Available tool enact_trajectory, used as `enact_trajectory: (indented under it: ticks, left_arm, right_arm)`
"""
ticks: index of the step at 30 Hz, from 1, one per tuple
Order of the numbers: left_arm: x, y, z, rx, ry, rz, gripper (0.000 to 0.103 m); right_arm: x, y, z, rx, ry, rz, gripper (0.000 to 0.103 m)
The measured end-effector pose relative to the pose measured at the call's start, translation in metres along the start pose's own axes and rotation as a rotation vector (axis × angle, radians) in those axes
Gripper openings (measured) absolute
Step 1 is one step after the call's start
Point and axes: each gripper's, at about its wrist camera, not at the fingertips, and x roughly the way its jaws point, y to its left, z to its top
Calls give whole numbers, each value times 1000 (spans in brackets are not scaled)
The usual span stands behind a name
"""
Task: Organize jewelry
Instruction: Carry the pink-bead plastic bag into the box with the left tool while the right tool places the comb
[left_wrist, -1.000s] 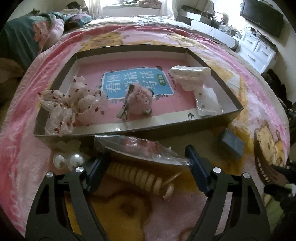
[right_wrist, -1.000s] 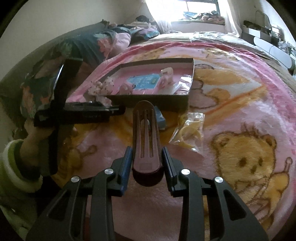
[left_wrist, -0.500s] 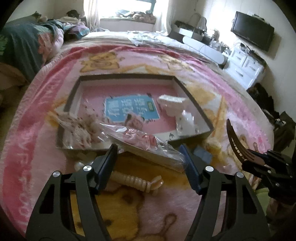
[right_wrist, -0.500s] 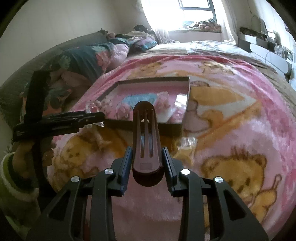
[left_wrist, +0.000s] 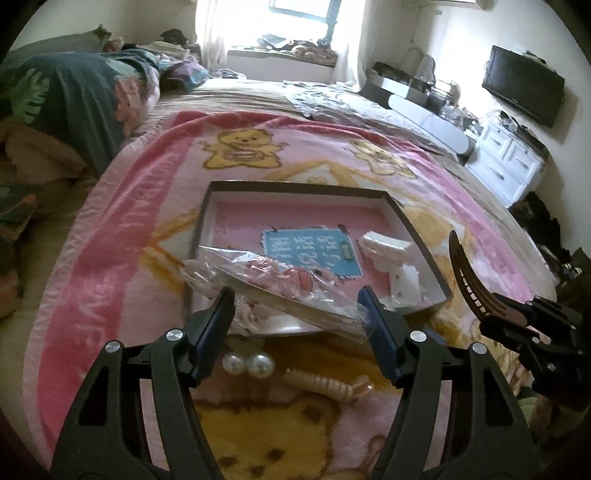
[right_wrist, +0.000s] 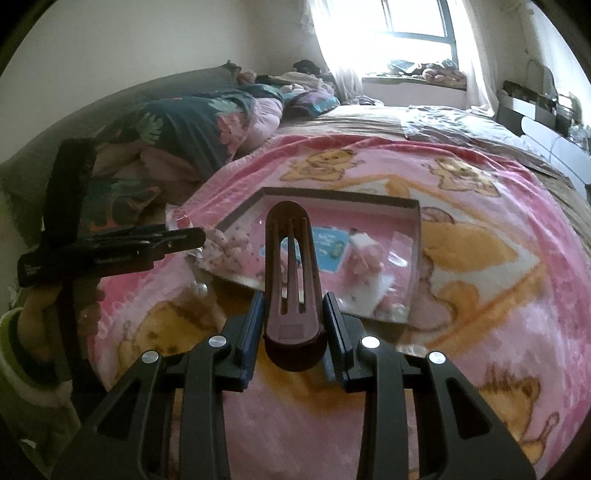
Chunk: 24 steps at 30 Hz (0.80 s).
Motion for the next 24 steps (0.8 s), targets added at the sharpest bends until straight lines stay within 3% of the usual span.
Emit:
enact_trajectory:
  ticks: [13, 24]
  left_arm:
    - [-1, 21, 21, -28, -31, 45, 60]
    - [21, 16, 38, -13, -15, 48, 60]
  right_arm:
    - [14, 10, 43, -40, -62, 14, 31]
    - [32, -7, 63, -37, -82, -10, 31]
